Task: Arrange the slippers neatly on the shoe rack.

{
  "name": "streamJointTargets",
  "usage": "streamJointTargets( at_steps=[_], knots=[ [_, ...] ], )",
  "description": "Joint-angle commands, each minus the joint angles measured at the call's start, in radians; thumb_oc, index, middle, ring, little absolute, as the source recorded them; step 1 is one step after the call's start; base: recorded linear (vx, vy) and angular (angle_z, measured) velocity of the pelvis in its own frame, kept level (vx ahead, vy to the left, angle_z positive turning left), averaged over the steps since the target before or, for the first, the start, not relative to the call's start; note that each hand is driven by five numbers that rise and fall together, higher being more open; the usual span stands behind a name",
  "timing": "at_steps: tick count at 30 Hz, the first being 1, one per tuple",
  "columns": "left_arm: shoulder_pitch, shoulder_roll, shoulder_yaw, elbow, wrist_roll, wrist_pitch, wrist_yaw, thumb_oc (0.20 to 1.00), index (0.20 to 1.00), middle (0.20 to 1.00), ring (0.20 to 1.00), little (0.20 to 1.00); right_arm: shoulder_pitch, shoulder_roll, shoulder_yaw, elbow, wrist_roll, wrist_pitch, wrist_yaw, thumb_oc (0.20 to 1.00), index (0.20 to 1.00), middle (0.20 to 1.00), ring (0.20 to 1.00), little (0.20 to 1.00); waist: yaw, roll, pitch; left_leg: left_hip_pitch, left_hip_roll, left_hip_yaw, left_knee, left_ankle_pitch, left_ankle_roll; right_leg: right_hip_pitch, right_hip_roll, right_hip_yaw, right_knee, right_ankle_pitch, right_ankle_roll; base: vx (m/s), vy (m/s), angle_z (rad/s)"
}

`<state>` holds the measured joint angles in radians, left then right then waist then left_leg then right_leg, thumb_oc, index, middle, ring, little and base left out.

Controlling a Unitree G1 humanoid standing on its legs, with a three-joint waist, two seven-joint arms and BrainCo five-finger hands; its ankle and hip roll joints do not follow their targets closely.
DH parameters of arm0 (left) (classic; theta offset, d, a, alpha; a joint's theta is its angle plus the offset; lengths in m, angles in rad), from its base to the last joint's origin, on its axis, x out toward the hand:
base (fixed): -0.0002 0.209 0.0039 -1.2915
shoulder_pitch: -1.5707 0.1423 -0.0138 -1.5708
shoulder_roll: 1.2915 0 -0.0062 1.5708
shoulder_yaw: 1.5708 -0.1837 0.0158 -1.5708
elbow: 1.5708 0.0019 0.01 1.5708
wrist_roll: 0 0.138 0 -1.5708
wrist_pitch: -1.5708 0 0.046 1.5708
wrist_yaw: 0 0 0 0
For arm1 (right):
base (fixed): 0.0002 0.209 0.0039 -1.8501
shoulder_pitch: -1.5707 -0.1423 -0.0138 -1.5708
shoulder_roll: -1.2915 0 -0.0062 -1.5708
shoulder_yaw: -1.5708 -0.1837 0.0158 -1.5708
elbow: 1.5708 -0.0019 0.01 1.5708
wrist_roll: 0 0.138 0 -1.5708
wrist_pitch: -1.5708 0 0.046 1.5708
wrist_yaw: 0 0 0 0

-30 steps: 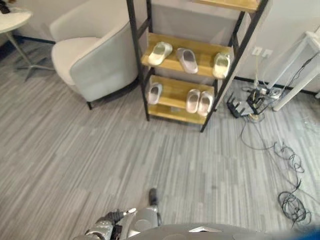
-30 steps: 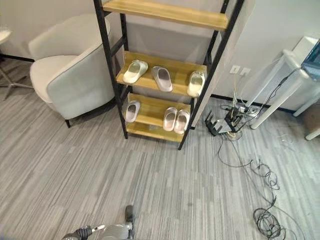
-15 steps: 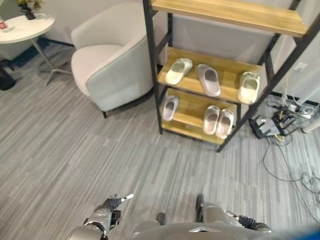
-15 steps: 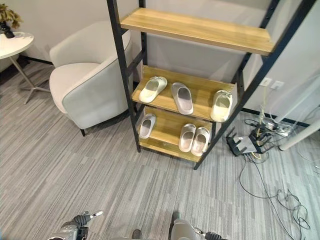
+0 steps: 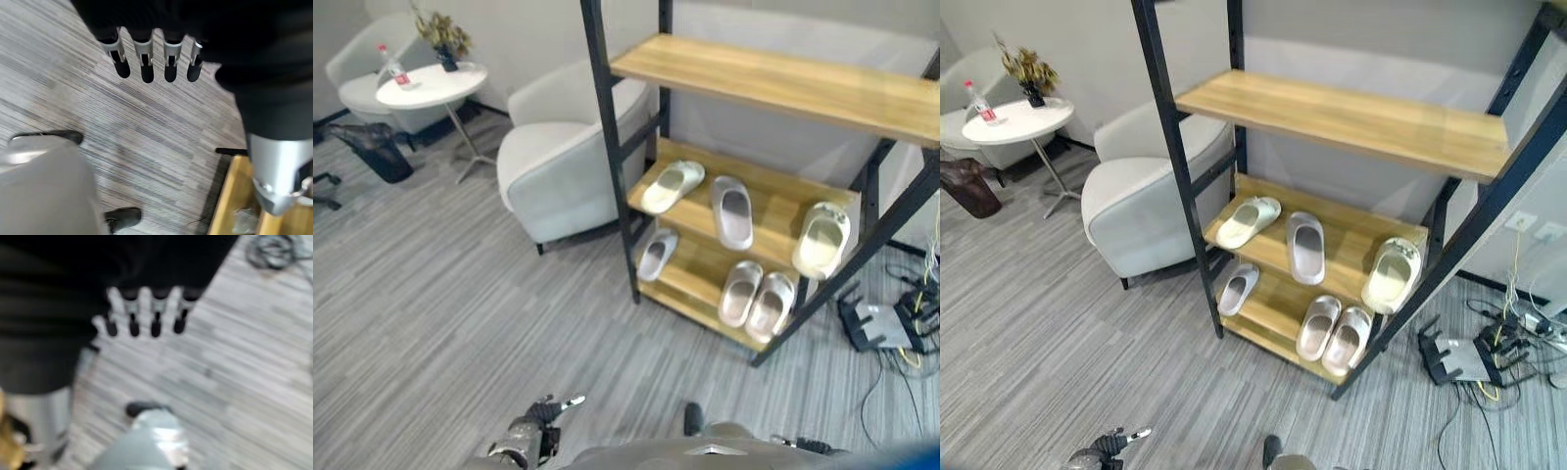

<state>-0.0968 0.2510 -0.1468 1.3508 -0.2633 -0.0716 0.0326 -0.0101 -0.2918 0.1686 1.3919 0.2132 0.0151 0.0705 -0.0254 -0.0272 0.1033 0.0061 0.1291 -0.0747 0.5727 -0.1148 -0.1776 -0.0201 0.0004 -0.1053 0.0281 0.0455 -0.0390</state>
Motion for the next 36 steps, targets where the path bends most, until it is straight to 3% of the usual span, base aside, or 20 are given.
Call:
streamJointTargets(
  at_steps=[1,3,4,6,9,15,18,21,27,28,31,34,35,36],
  knots=[
    [-0.016,0.042,0.008,-0.085,-0.038,-0.024,0.010,1.000,1.000,1.000,1.000,1.000,0.010,-0.027,0.027,0.025,0.019,-0.007,-0.023,1.000,1.000,1.000,1.000,1.000,0.001,-0.032,0.034,-0.084,0.031,0.118,-0.074,0.080,0.109,0.017,-0.039,0.040,0.088,-0.147,0.067,0.14,-0.063,-0.07],
    [-0.017,0.038,0.001,-0.090,-0.035,-0.025,0.010,1.000,1.000,1.000,1.000,1.000,0.011,-0.027,0.028,0.022,0.019,-0.009,-0.025,1.000,1.000,1.000,1.000,1.000,0.012,-0.032,0.034,-0.094,0.025,0.138,-0.194,0.055,0.110,0.040,-0.033,0.032,0.079,-0.161,0.072,0.15,-0.021,0.08],
    [-0.016,0.038,0.001,-0.090,-0.035,-0.025,0.010,1.000,1.000,1.000,1.000,1.000,0.011,-0.027,0.028,0.022,0.019,-0.009,-0.025,1.000,1.000,1.000,1.000,1.000,0.013,-0.033,0.037,-0.089,0.024,0.139,-0.195,0.053,0.110,0.044,-0.033,0.033,0.080,-0.163,0.072,0.19,0.019,0.08],
    [-0.022,0.033,-0.011,-0.092,-0.042,-0.026,0.008,1.000,1.000,1.000,1.000,1.000,0.009,-0.020,0.038,0.017,0.012,-0.012,-0.029,1.000,1.000,1.000,1.000,1.000,0.041,-0.017,0.048,-0.140,0.004,0.106,-0.401,0.152,0.088,0.096,-0.003,0.036,0.070,-0.197,0.075,0.25,0.035,0.13],
    [-0.030,0.031,-0.018,-0.093,-0.052,-0.030,0.009,1.000,1.000,1.000,1.000,1.000,0.005,-0.016,0.049,0.009,0.003,-0.015,-0.038,1.000,1.000,1.000,1.000,1.000,0.070,-0.005,0.063,-0.211,-0.012,0.048,-0.513,0.202,0.083,0.142,0.022,0.073,0.074,-0.232,0.065,0.23,0.051,-0.07],
    [-0.008,0.013,0.000,-0.040,-0.042,-0.019,0.006,1.000,1.000,1.000,1.000,1.000,0.001,-0.024,0.047,0.004,-0.025,-0.020,-0.054,1.000,1.000,1.000,1.000,1.000,0.075,0.010,0.039,-0.199,-0.012,0.032,-0.540,0.241,0.079,0.199,0.007,0.121,0.057,-0.258,0.081,0.21,0.121,-0.78],
    [0.030,0.007,0.035,0.008,-0.056,-0.009,-0.006,1.000,1.000,1.000,1.000,1.000,0.003,-0.017,0.028,0.000,0.000,-0.021,-0.050,1.000,1.000,1.000,1.000,1.000,0.073,0.002,0.006,-0.182,-0.025,0.047,-0.503,0.225,0.087,0.213,-0.036,0.138,0.046,-0.248,0.104,0.22,0.165,-0.25],
    [0.024,0.008,0.027,-0.002,-0.033,-0.008,-0.003,1.000,1.000,1.000,1.000,1.000,-0.021,-0.008,0.061,-0.034,-0.035,-0.023,-0.057,1.000,1.000,1.000,1.000,1.000,0.071,-0.012,-0.025,-0.166,-0.040,0.083,-0.448,0.169,0.105,0.208,-0.084,0.171,0.051,-0.234,0.130,0.21,0.158,-0.36],
    [0.005,0.024,0.024,-0.016,-0.009,-0.008,0.004,1.000,1.000,1.000,1.000,1.000,-0.079,-0.006,0.127,-0.122,-0.115,-0.037,-0.072,1.000,1.000,1.000,1.000,1.000,0.084,-0.030,-0.042,-0.166,-0.056,0.122,-0.393,0.100,0.125,0.187,-0.126,0.178,0.041,-0.209,0.163,0.09,0.093,-0.23],
    [0.001,0.027,0.032,-0.027,-0.020,-0.011,0.014,1.000,1.000,1.000,1.000,1.000,-0.120,-0.006,0.153,-0.176,-0.152,-0.050,-0.091,1.000,1.000,1.000,1.000,1.000,0.098,-0.032,-0.033,-0.165,-0.037,0.160,-0.381,0.079,0.127,0.153,-0.141,0.147,0.051,-0.193,0.170,-0.04,0.053,-0.32],
    [-0.015,0.035,0.040,-0.049,-0.051,-0.022,0.026,1.000,1.000,1.000,1.000,1.000,-0.194,-0.008,0.191,-0.306,-0.172,-0.068,-0.111,1.000,1.000,1.000,1.000,1.000,0.116,-0.023,-0.005,-0.138,-0.003,0.222,-0.395,0.066,0.123,0.070,-0.177,-0.031,0.102,-0.150,0.189,-0.07,0.051,-0.92],
    [-0.020,0.035,0.044,-0.053,-0.059,-0.021,0.023,1.000,1.000,1.000,1.000,1.000,-0.224,-0.017,0.203,-0.357,-0.175,-0.082,-0.120,1.000,1.000,1.000,1.000,1.000,0.107,-0.028,0.004,-0.133,-0.008,0.225,-0.386,0.059,0.127,0.073,-0.176,-0.031,0.083,-0.141,0.199,-0.04,0.036,-0.68],
    [0.016,0.043,0.090,-0.076,-0.054,-0.023,0.007,1.000,1.000,1.000,1.000,1.000,-0.045,-0.071,0.193,-0.466,-0.185,-0.125,-0.052,1.000,1.000,1.000,1.000,1.000,0.084,-0.025,0.015,-0.117,-0.010,0.242,-0.386,0.051,0.132,0.086,-0.186,-0.015,0.075,-0.140,0.201,-0.05,0.058,0.16],
    [0.049,0.050,0.102,-0.075,-0.051,-0.030,0.003,1.000,1.000,1.000,1.000,1.000,-0.021,-0.092,0.203,-0.509,-0.222,-0.140,-0.070,1.000,1.000,1.000,1.000,1.000,0.076,-0.024,0.015,-0.115,-0.010,0.247,-0.390,0.054,0.134,0.082,-0.185,-0.007,0.069,-0.134,0.201,-0.07,0.074,0.13]
  ],
)
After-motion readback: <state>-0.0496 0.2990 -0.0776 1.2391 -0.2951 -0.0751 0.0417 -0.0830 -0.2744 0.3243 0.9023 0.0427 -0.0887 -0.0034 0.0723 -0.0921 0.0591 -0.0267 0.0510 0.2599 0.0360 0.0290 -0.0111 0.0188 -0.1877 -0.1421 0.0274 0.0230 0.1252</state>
